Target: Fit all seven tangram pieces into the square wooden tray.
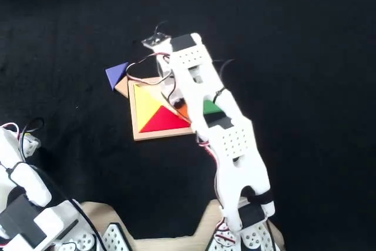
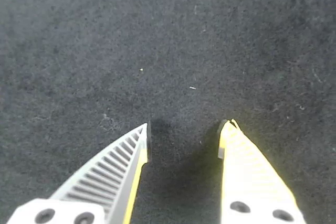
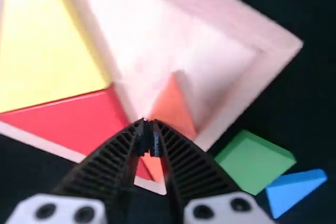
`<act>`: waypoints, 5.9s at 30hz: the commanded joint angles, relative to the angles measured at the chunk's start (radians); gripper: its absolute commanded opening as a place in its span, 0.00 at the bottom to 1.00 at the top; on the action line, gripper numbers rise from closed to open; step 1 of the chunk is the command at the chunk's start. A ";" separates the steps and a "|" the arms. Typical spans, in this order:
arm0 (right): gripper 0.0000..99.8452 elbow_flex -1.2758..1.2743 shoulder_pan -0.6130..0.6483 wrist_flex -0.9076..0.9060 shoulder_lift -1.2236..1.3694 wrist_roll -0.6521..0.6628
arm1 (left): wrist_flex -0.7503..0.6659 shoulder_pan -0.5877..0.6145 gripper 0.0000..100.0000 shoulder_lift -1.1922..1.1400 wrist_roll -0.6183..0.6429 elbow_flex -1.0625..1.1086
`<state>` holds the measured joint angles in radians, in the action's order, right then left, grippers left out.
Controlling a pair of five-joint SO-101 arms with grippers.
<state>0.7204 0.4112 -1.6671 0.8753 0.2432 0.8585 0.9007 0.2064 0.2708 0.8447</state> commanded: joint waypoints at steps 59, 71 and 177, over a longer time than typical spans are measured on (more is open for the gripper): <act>0.01 -1.399 -0.244 0.895 -0.941 -0.184 | 0.219 -0.674 0.23 -0.212 -0.614 -0.664; 0.01 -1.342 -0.244 0.895 -0.851 -0.181 | 0.535 -0.699 0.32 -0.953 -0.763 -1.685; 0.01 -1.291 -0.397 0.896 -0.849 -0.190 | 0.904 -0.924 0.18 -0.887 -1.120 -2.008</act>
<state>-0.6391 0.0921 -0.7864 0.0299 0.0591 1.7545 0.0460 -0.8615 -0.8048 -1.2727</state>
